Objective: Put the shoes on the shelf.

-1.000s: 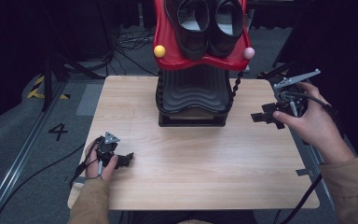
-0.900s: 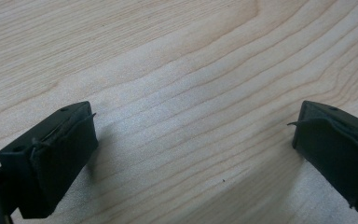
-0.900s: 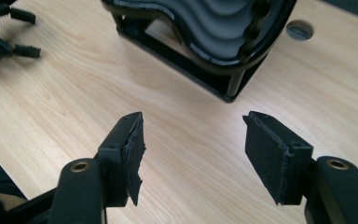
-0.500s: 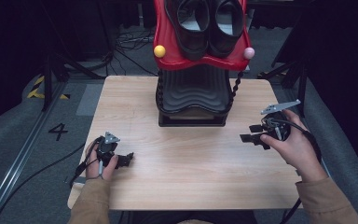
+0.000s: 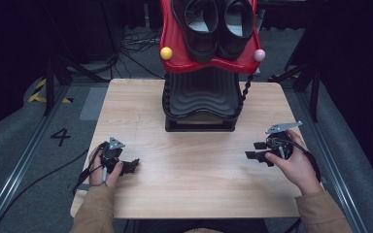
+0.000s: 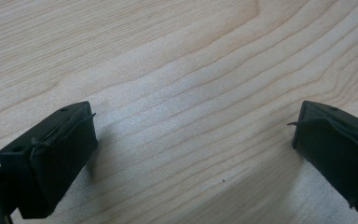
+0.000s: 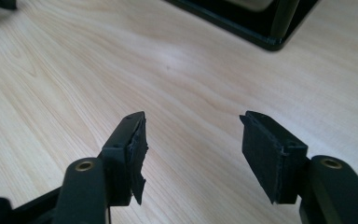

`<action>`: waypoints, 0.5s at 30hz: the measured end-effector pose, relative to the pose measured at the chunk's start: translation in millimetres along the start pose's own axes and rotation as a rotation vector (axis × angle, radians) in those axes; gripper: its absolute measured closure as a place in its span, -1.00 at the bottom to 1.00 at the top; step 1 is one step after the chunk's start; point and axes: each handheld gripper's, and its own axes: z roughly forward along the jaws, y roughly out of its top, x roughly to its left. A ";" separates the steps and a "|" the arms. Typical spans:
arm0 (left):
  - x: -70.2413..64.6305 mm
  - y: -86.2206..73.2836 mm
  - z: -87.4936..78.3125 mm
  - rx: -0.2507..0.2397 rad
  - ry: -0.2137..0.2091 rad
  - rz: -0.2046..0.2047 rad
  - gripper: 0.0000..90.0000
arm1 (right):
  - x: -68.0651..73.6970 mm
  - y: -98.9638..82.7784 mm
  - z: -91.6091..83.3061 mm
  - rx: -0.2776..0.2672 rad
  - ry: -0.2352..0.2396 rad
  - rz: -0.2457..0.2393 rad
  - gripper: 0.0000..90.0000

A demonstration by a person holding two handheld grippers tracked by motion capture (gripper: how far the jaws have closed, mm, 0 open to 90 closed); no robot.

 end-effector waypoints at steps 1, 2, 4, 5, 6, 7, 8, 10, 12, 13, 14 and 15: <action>0.0 0.0 0.0 0.000 0.000 0.000 -1.00 | -2.1 -3.9 4.3 0.011 0.003 0.010 -0.08; 0.0 0.0 0.0 -0.001 -0.001 0.000 -1.00 | -4.2 -6.9 7.4 0.021 0.000 0.011 -0.08; 0.0 0.0 0.0 0.000 0.000 0.000 -1.00 | -8.5 -12.9 13.3 0.023 -0.004 0.027 -0.07; 0.0 0.0 0.0 0.000 -0.001 0.000 -1.00 | -10.6 -16.0 16.0 0.022 -0.006 0.034 -0.06; 0.1 0.1 0.1 -0.001 0.000 0.001 -1.00 | -12.0 -18.3 17.9 0.021 -0.008 0.039 -0.06; 0.1 0.1 0.1 0.000 0.000 0.000 -1.00 | -13.6 -21.2 20.6 0.021 -0.011 0.043 -0.05; 0.1 0.1 0.1 0.000 0.000 0.000 -1.00 | -13.6 -21.2 20.6 0.021 -0.011 0.043 -0.05; 0.1 0.1 0.1 0.000 0.000 0.001 -1.00 | -16.3 -28.4 26.3 0.019 -0.033 0.047 -0.04; 0.1 0.1 0.0 0.000 0.000 0.001 -1.00 | -17.7 -33.6 30.1 0.010 -0.044 0.052 -0.04; 0.1 0.1 0.0 0.000 -0.001 0.001 -1.00 | -18.6 -35.4 31.0 0.008 -0.053 0.049 -0.04; 0.1 0.1 0.0 0.001 -0.001 0.001 -1.00 | -19.3 -36.5 32.0 0.006 -0.056 0.049 -0.04; 0.1 0.1 0.0 0.000 0.000 0.002 -1.00 | -20.2 -37.7 33.0 0.003 -0.060 0.044 -0.04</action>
